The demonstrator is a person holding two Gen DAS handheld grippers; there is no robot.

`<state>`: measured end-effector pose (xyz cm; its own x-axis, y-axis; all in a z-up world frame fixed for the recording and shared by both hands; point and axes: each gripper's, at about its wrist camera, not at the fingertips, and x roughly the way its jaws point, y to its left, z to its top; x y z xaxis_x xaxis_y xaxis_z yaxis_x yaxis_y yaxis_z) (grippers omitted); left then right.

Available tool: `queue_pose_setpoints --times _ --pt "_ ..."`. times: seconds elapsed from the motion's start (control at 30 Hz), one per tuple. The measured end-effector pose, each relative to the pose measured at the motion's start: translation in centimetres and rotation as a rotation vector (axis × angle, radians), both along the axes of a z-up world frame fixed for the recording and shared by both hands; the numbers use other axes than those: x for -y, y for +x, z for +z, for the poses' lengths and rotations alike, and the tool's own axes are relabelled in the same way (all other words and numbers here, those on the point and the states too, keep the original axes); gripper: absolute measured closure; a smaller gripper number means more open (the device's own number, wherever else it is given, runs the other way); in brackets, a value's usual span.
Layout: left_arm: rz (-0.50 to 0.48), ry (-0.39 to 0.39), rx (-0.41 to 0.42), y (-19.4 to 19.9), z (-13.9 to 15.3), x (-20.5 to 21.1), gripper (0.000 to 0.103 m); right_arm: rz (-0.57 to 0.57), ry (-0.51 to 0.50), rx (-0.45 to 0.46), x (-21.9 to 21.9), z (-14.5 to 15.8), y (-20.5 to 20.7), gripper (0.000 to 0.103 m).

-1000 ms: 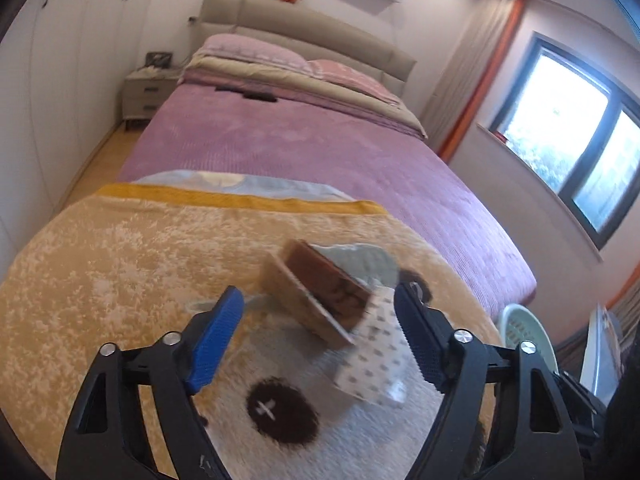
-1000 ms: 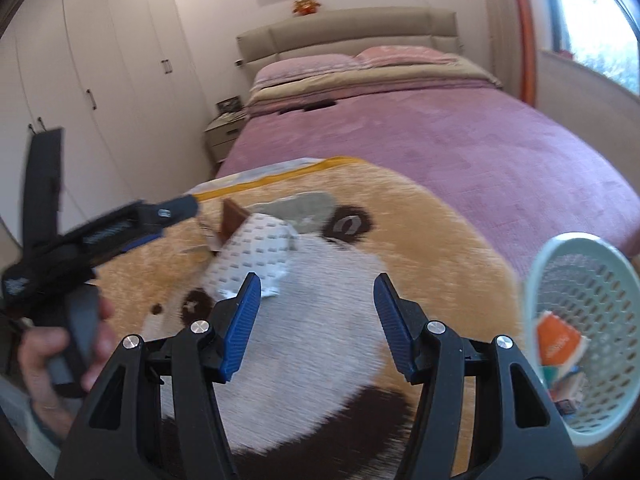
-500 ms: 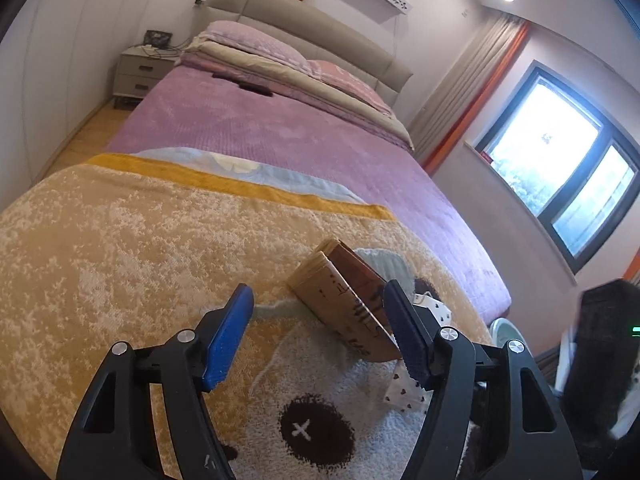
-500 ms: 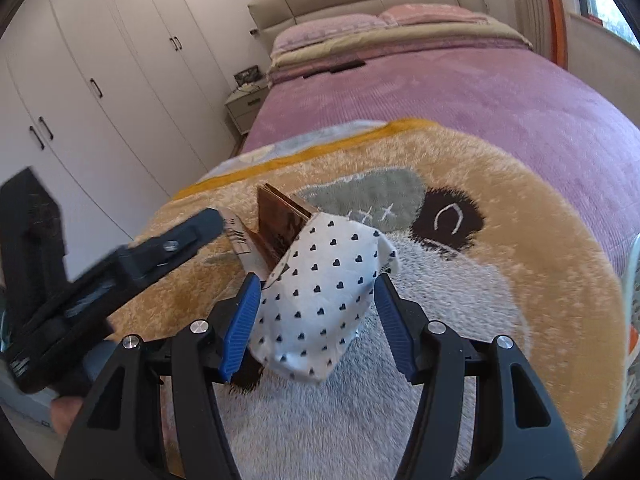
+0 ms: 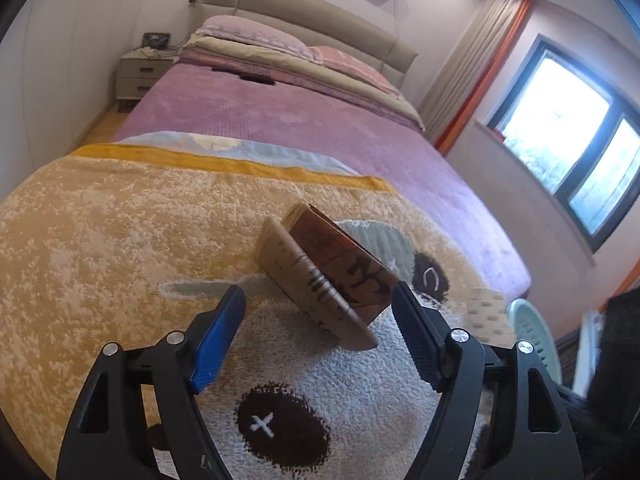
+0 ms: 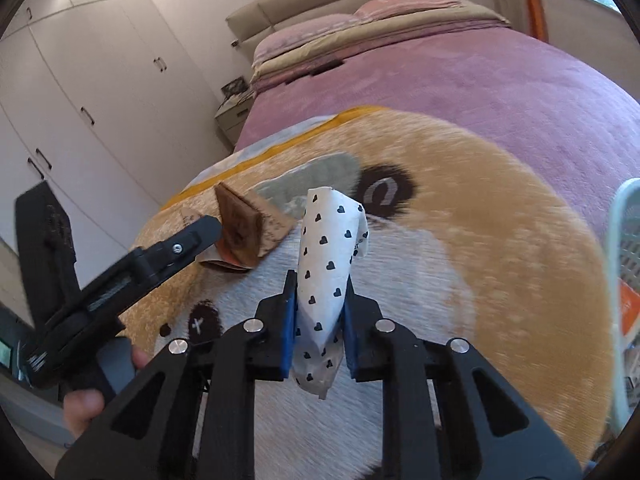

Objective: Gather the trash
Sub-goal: 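Grasp the brown paper booklet with left tool while right tool grasps the white heart-print paper, then carry booklet and white paper over the basket and open both tools to drop them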

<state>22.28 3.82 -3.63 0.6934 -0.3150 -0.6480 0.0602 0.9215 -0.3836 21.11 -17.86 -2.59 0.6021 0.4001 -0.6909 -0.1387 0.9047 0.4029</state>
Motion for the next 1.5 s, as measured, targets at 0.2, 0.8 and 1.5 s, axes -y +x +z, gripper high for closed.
queue_pose_setpoints --times 0.2,0.8,1.5 --pt "0.021 0.033 -0.042 0.3 -0.7 0.5 0.057 -0.028 -0.030 0.021 1.5 0.4 -1.7 0.085" --pt "-0.080 0.040 0.011 -5.7 2.3 3.5 0.096 -0.043 -0.031 0.031 3.7 1.4 -5.5 0.085" --pt "-0.429 0.065 0.144 -8.0 6.7 20.8 0.096 -0.375 -0.037 0.107 19.2 4.6 -9.6 0.085"
